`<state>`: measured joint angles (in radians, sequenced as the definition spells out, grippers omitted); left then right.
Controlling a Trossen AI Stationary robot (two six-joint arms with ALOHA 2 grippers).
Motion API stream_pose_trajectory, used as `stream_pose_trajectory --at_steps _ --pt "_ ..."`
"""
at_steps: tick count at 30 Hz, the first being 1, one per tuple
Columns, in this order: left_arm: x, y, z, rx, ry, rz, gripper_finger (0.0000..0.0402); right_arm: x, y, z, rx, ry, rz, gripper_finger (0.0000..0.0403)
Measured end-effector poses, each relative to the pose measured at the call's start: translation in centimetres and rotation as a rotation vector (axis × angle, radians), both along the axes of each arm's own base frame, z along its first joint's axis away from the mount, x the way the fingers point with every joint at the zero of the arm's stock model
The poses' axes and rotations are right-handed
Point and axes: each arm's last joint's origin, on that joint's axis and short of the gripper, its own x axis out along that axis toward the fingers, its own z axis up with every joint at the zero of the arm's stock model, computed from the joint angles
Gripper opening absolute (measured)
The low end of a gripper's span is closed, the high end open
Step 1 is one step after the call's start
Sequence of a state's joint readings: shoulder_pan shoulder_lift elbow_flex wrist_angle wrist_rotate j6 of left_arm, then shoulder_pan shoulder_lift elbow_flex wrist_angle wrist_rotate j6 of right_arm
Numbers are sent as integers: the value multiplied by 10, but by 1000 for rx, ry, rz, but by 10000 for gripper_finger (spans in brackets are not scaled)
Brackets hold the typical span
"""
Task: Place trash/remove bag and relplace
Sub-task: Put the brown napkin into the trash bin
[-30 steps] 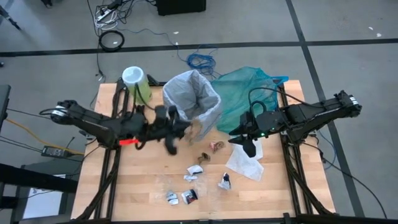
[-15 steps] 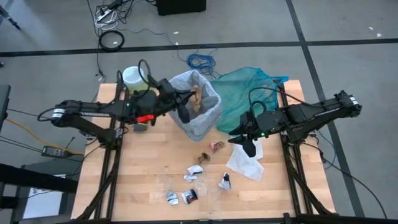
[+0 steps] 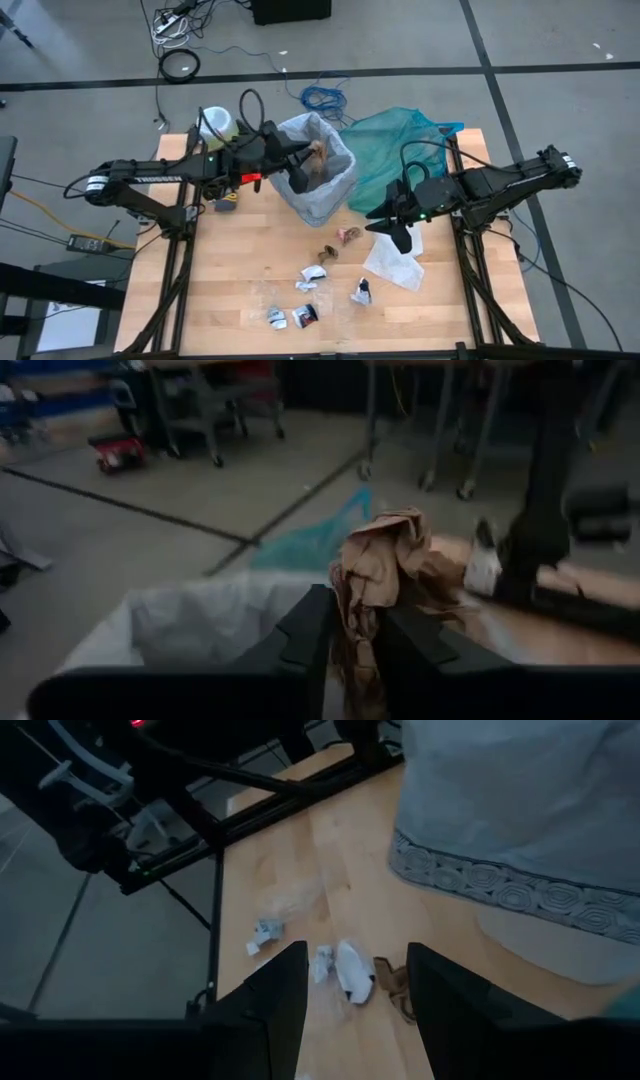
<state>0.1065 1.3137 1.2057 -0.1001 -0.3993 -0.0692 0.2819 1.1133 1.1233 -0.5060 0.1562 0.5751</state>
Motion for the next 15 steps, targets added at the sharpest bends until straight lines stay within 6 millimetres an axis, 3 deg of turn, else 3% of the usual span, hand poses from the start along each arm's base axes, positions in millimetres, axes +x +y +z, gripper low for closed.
stream_pose_trajectory --at_steps 7,15 --pt "-5 2 -2 -62 146 -97 121 -1 4 0 0 2 19 162" --pt "-19 -2 37 -1 262 -186 128 -1 4 0 -3 3 20 162"
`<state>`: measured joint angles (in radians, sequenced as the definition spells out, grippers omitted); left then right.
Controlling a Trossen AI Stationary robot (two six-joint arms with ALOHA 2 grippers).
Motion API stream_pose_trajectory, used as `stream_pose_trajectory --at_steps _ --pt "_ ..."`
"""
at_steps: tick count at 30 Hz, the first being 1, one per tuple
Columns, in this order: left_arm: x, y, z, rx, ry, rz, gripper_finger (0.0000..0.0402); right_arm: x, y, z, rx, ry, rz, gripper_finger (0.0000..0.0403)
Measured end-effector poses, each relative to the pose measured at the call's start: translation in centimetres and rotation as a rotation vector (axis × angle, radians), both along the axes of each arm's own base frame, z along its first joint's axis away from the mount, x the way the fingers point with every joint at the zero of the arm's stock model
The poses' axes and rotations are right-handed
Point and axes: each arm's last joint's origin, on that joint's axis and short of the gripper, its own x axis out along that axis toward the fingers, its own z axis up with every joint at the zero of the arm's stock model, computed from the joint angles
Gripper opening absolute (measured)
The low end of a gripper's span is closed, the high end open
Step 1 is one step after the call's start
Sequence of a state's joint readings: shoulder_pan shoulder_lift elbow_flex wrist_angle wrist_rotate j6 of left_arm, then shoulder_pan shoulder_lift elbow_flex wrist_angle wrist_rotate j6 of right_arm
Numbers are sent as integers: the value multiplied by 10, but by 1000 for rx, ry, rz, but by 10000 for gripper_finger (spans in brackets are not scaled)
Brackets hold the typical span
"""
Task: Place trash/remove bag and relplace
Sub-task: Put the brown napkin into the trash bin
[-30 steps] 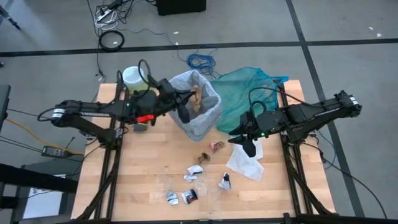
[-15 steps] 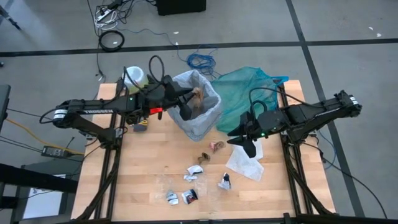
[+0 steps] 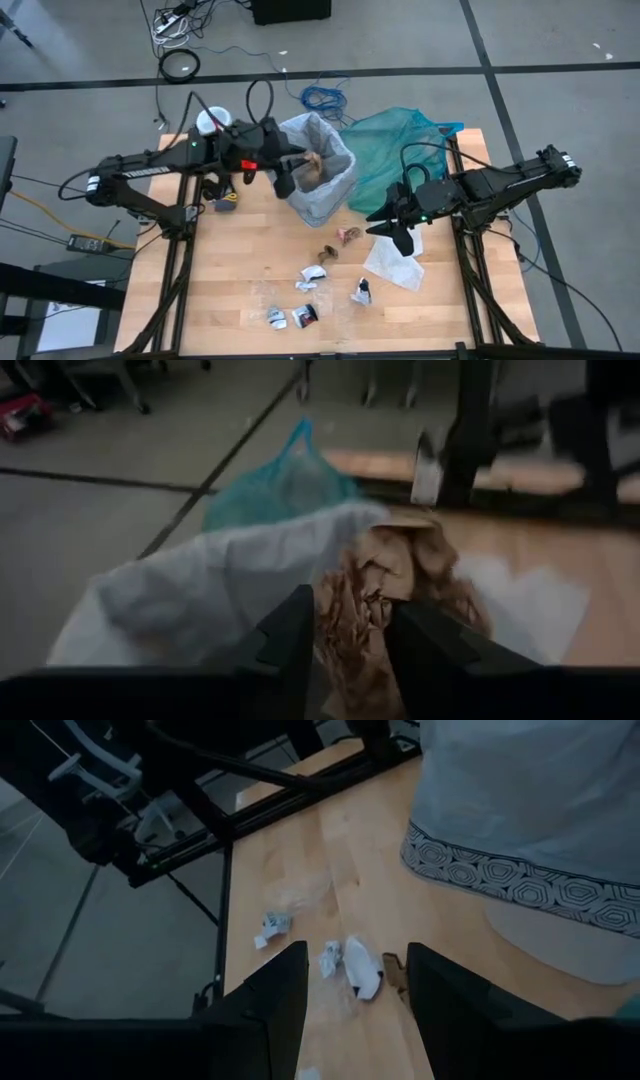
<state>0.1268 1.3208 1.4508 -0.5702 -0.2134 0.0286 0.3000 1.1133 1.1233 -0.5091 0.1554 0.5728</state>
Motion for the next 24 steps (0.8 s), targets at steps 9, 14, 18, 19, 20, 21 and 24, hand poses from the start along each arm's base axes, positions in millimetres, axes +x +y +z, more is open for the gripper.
stream_pose_trajectory --at_steps 9,14,18,19,20,21,24 --pt "-6 15 10 127 136 63 128 0 0 0 0 -1 -1 162" --pt "4 34 1 67 138 104 127 1 0 2 5 -20 -2 162" --pt "11 36 -12 -55 173 74 127 2 1 4 13 -44 -1 162" --pt "12 36 -12 -67 164 73 127 2 1 4 14 -46 -1 162" --pt "12 34 -11 -75 157 54 127 2 1 4 15 -51 -2 162" --pt "11 33 -10 -75 154 35 127 3 1 5 18 -58 -1 162" --pt "9 30 -7 -77 166 -2 127 2 1 5 18 -58 0 162"
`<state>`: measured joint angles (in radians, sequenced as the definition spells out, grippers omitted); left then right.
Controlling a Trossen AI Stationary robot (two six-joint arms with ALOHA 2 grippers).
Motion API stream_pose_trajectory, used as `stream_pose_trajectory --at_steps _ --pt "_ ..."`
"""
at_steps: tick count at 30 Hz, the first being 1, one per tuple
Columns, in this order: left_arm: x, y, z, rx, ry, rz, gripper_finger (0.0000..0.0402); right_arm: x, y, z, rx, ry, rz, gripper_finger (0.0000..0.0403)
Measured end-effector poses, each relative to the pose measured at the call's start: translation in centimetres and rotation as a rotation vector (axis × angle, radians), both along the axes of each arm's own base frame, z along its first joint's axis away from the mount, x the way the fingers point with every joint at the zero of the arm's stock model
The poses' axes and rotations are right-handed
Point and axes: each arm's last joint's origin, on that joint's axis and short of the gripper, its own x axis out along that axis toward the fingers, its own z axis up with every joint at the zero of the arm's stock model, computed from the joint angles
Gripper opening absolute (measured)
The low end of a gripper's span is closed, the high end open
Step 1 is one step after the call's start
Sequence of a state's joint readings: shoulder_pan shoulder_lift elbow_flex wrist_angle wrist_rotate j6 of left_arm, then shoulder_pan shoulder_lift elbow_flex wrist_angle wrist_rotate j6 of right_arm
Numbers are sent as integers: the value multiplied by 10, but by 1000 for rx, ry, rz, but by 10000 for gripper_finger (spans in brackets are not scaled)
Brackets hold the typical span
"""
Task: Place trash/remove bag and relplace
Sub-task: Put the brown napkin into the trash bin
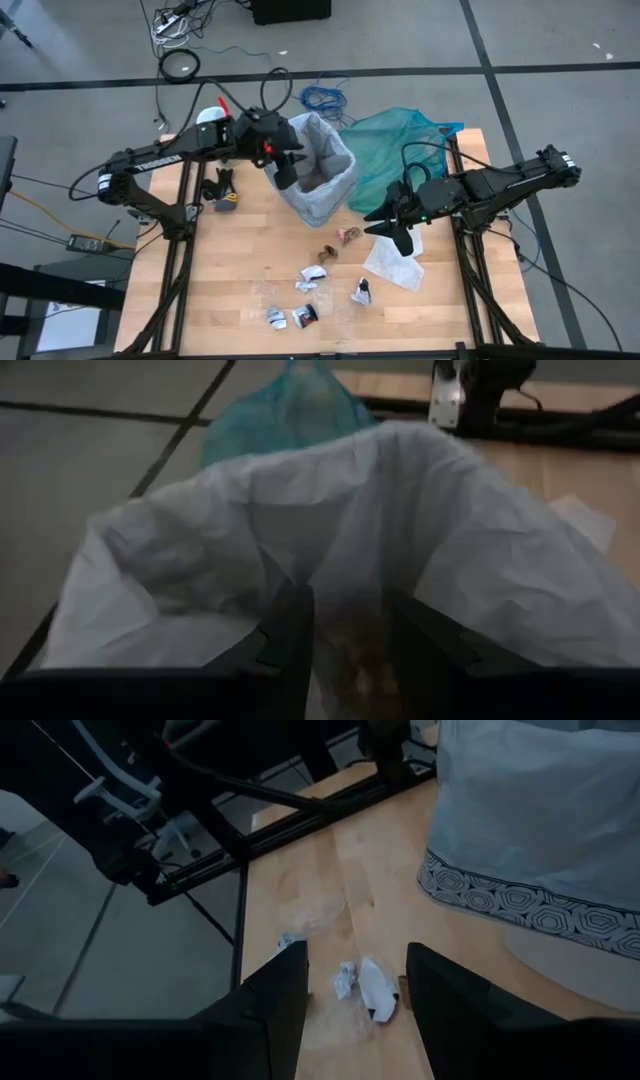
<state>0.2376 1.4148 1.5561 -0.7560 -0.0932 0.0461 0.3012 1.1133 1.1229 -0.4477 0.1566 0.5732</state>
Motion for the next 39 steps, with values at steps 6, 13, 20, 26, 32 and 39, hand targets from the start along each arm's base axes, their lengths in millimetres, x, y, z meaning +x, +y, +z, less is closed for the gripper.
stream_pose_trajectory --at_steps 6,13,20,26,32,39 --pt "-11 -18 38 -68 -77 -36 127 0 1 -4 -27 34 12 162" --pt "-37 -50 91 -154 -172 -148 127 24 11 -49 -170 305 58 162" --pt "-82 -68 106 -157 6 -88 127 67 24 -106 -421 449 189 162" --pt "-97 -80 95 -174 131 -13 127 88 23 -148 -535 579 261 162" --pt "-90 -91 77 -155 229 -30 127 92 11 -158 -617 633 269 162" --pt "-82 -102 52 -93 282 -34 127 95 -15 -165 -560 653 301 162"
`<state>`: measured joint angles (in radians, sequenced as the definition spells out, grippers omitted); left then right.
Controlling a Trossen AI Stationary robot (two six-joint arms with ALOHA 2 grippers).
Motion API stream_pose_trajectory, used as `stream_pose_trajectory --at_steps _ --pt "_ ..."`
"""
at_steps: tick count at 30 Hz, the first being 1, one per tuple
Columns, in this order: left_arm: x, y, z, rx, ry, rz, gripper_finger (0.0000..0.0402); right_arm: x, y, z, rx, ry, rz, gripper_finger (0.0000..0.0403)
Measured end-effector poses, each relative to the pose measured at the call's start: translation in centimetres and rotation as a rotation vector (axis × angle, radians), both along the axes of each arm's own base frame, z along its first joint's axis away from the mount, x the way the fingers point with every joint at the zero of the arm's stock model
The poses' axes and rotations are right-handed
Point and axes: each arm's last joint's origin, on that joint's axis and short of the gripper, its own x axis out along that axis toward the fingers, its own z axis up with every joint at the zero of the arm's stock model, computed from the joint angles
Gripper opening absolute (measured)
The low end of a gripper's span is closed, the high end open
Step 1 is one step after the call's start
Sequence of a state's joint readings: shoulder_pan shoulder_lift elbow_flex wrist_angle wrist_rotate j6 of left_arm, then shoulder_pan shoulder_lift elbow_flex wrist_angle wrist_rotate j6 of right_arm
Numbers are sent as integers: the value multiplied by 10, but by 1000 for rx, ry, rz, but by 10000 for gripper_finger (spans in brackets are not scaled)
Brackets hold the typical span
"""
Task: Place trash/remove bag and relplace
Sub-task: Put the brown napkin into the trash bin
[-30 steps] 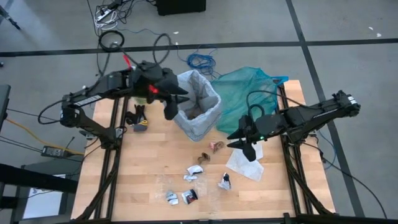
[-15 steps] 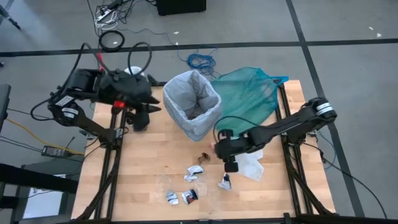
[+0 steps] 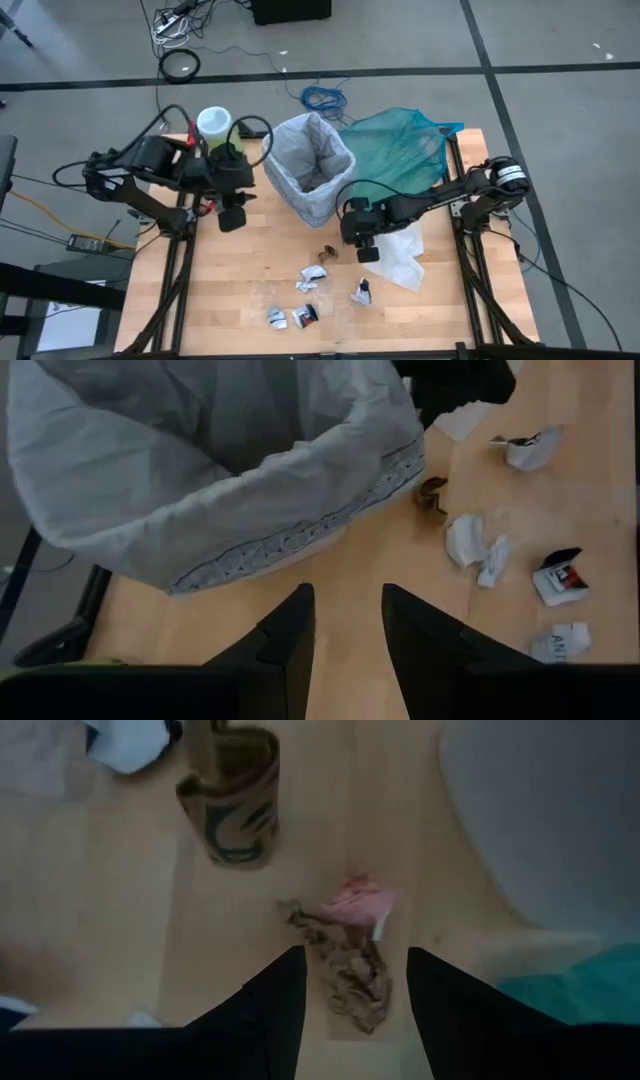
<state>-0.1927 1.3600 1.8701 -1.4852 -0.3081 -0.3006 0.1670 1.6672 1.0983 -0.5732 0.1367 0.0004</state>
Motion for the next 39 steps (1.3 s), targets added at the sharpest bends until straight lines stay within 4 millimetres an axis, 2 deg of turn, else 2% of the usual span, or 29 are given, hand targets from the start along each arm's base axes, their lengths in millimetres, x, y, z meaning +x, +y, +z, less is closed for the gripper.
stream_pose_trajectory --at_steps 6,11,17,23,30,35,39 --pt "-7 -4 -10 -15 -77 32 127 -13 -5 -25 49 57 -13 162" --pt "-22 -3 -13 -38 -171 106 127 -18 -9 -41 35 14 -90 162" --pt "-19 -6 -20 -74 -232 115 127 -12 -10 -39 49 -65 -100 162" --pt "-16 -9 -29 -103 -215 136 127 -12 -7 -31 70 -48 -150 162" --pt "-23 -15 -33 -54 -265 152 126 -1 -8 -22 1 -161 -93 162" --pt "-34 -15 -50 -76 -343 201 126 8 -15 -27 -7 -194 -93 162" --pt "-35 -19 -65 -136 -416 207 126 9 -19 -41 15 -135 -96 162"
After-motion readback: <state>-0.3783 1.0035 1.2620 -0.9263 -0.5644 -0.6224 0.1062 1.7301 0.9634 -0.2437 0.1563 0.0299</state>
